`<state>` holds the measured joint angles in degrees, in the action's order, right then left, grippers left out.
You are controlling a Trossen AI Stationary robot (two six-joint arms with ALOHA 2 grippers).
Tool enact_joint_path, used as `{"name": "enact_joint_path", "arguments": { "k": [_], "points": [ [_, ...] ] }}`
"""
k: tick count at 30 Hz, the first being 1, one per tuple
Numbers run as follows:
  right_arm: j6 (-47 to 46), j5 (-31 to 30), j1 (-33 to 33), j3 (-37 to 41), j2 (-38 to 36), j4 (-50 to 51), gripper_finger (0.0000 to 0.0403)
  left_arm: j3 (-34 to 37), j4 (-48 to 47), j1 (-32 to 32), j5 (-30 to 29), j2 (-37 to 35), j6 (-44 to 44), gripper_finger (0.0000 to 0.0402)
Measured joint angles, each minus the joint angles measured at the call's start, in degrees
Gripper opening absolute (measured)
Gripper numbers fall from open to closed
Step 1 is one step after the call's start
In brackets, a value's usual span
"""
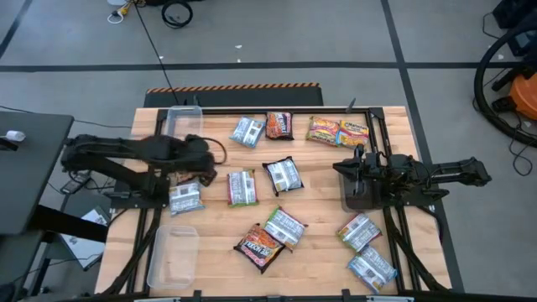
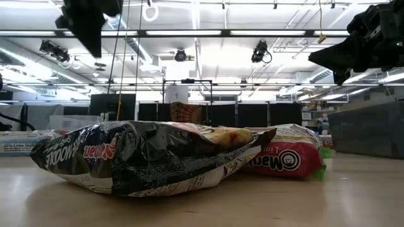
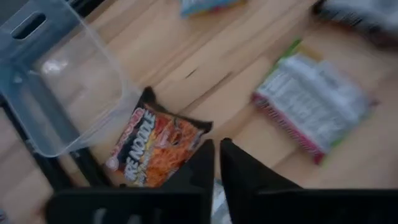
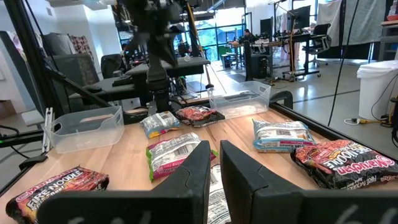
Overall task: Sort Maruchan noodles
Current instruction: Put the black noodle pack into the top transparent bin
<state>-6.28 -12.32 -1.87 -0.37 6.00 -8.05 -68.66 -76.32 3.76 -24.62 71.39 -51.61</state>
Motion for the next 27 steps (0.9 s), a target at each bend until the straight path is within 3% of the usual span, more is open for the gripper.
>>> {"name": "enact_joint_path", "arguments": {
  "k": [8,13,19,27],
  "points": [
    [0.0,0.0,0.0,0.0,0.0,0.0,0.0043,0.2,0.6,-4.6,2.8,11.3,-3.2,0.0191],
    [0.0,0.0,0.0,0.0,0.0,0.0,0.0043,5.0,3.5,-8.2,6.5,16.7,-7.4,0.0263],
    [0.0,0.0,0.0,0.0,0.0,0.0,0.0043,11.8,7.3,-10.1,1.0,21.2,-17.2,0.0273],
    [0.0,0.0,0.0,0.0,0.0,0.0,0.0043,12.5,12.4,-6.2,0.9,26.0,-21.6,0.0262]
  ]
}}
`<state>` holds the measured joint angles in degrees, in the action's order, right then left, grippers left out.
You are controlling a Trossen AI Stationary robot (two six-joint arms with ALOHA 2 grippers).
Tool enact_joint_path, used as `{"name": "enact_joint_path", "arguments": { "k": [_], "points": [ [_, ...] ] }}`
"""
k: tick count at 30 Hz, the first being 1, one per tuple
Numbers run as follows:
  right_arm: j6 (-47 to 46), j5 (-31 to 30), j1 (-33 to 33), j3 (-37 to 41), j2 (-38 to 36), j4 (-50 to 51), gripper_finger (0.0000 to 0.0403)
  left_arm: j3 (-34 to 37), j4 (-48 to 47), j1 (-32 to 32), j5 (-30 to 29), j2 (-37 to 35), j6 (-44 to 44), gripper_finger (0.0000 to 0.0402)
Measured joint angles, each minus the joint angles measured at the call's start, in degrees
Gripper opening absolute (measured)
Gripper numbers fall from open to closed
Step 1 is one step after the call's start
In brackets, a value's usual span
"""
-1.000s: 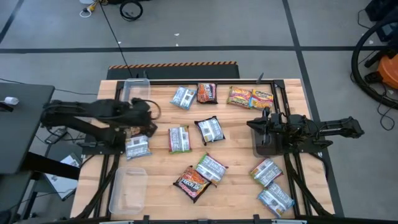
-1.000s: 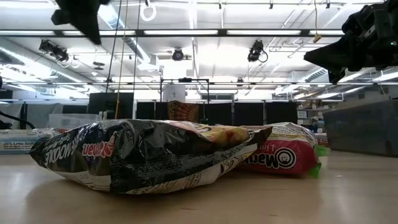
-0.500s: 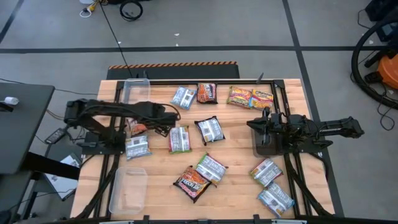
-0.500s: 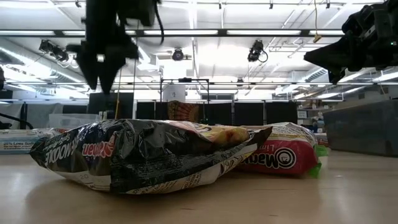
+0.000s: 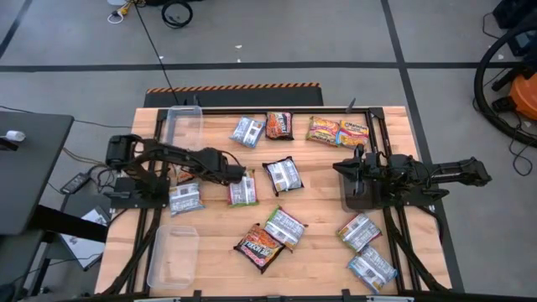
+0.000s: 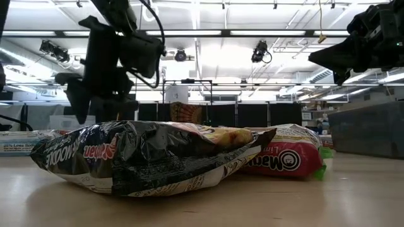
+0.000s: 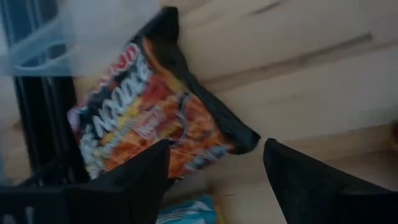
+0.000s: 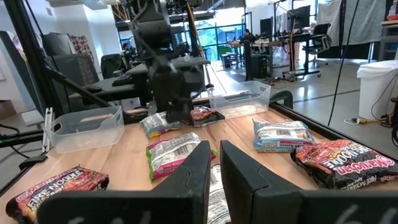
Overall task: Sort Maruchan noodles
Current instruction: Put the black noodle pack into the top transparent bin
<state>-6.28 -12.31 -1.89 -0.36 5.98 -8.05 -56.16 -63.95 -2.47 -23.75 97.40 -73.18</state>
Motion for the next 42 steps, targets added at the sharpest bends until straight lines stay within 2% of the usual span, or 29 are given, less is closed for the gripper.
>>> {"name": "enact_joint_path", "arguments": {
  "k": [8,15,20,30,35,42],
  "points": [
    [0.0,0.0,0.0,0.0,0.0,0.0,0.0043,0.0,-2.8,0.8,-2.5,8.2,-3.1,0.0260],
    [0.0,0.0,0.0,0.0,0.0,0.0,0.0043,0.0,-3.5,0.4,-5.6,9.5,-4.2,0.0248],
    [0.0,0.0,0.0,0.0,0.0,0.0,0.0043,0.0,-2.6,0.4,-7.1,9.6,-4.2,0.0193],
    [0.0,0.0,0.0,0.0,0.0,0.0,0.0043,-0.6,-3.2,1.7,-5.5,8.5,-2.1,0.0014],
    [0.0,0.0,0.0,0.0,0.0,0.0,0.0043,-6.0,-9.4,5.7,-4.9,5.0,-1.2,0.0010],
    [0.0,0.0,0.0,0.0,0.0,-0.1,0.0043,-18.9,-23.1,12.6,-7.4,-3.2,0.0,0.0005]
  ]
}}
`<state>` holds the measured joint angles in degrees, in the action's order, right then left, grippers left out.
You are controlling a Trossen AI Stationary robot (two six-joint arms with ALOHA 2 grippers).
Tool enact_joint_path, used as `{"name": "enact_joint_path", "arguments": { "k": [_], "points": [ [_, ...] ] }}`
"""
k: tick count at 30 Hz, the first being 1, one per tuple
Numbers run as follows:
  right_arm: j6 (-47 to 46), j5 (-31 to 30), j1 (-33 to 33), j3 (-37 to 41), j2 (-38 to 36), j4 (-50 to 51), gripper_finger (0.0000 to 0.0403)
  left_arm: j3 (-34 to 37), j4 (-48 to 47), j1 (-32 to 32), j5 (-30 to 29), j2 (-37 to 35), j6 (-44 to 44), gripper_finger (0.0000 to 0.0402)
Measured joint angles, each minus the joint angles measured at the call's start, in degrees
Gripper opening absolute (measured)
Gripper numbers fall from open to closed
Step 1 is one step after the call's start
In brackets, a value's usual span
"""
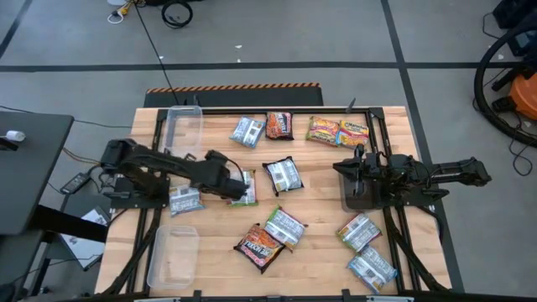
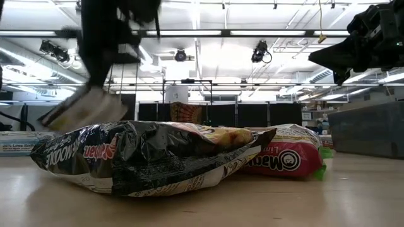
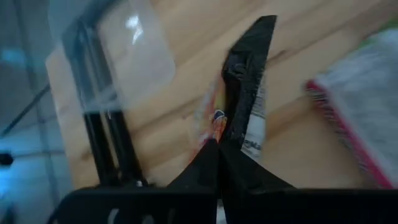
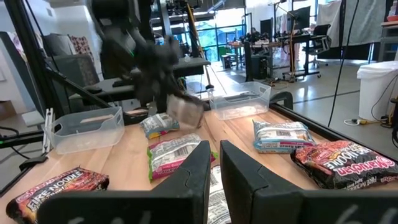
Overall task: Sort Maruchan noodles
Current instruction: Put the black noodle pack into the top transparent bin
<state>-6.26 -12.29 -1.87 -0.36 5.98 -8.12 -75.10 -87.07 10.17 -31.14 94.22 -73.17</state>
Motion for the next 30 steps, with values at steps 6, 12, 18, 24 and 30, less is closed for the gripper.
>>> {"name": "enact_joint_path", "arguments": {
  "k": [6,12,18,24,30],
  "points": [
    [0.0,0.0,0.0,0.0,0.0,0.0,0.0043,-6.0,-1.2,0.9,-4.0,-11.1,7.7,0.0004],
    [0.0,0.0,0.0,0.0,0.0,0.0,0.0043,-6.4,-0.8,-2.3,-2.6,-21.8,29.5,0.0003],
    [0.0,0.0,0.0,0.0,0.0,0.0,0.0043,-6.4,-1.2,-15.7,9.6,-28.7,49.6,0.0002],
    [0.0,-0.1,0.0,0.0,0.0,0.1,0.0043,-6.4,-0.1,-30.2,11.3,-29.0,73.2,0.0002],
    [0.0,-2.5,0.4,0.0,0.0,-2.1,0.0043,-6.4,2.1,-44.0,17.5,-28.6,92.9,0.0002]
  ]
}}
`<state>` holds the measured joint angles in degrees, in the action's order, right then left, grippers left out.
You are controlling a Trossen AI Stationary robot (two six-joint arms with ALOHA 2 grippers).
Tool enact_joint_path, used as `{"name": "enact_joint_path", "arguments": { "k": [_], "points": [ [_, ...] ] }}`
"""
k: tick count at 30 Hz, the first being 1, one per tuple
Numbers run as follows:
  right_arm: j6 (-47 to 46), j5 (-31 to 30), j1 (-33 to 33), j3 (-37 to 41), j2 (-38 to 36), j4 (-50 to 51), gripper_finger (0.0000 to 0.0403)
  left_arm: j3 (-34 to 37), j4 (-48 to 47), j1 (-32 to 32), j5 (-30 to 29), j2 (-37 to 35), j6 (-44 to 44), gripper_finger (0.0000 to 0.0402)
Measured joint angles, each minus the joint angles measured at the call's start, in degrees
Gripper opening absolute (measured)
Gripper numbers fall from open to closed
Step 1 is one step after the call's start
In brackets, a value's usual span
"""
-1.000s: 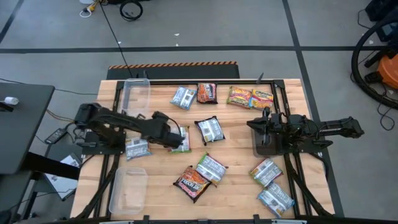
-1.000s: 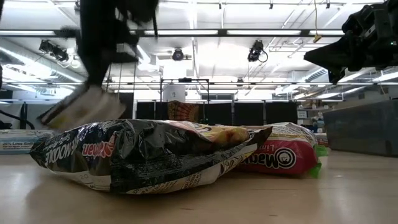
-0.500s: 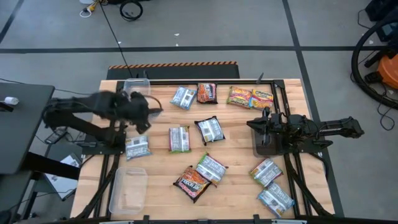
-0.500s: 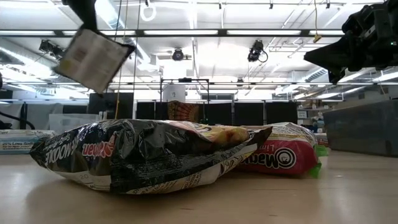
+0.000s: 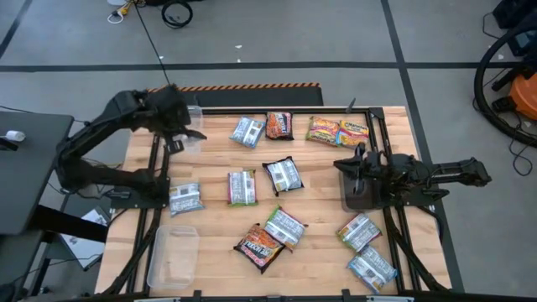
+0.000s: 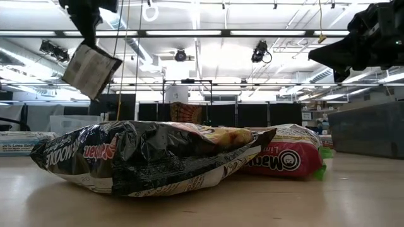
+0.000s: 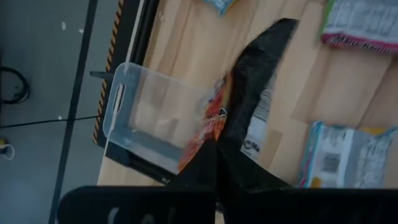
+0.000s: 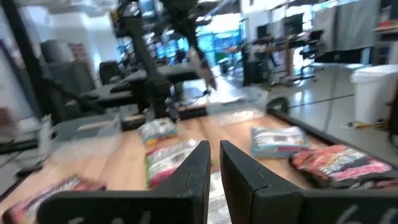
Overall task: Sort Maruchan noodles
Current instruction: Put the black noodle pack into the top transparent bin
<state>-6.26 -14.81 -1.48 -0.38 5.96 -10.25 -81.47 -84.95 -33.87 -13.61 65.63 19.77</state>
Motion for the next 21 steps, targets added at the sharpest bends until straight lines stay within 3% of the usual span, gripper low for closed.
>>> {"name": "enact_joint_path", "arguments": {
  "k": [9,15,19,21],
  "points": [
    [0.0,-2.0,0.2,0.0,0.4,-10.3,0.0043,0.0,2.0,-10.5,4.1,4.7,10.1,0.0002],
    [0.0,-2.5,0.2,0.0,0.4,-26.4,0.0043,1.4,7.5,-13.9,6.7,8.0,11.8,0.0002],
    [0.5,-11.2,0.3,-0.7,0.7,-29.8,0.0043,5.5,9.0,-15.5,8.7,8.7,12.6,0.0002],
    [0.4,-11.6,0.3,-2.3,1.9,-27.3,0.0043,8.0,9.2,-15.8,7.1,8.7,12.9,0.0002]
  ]
}}
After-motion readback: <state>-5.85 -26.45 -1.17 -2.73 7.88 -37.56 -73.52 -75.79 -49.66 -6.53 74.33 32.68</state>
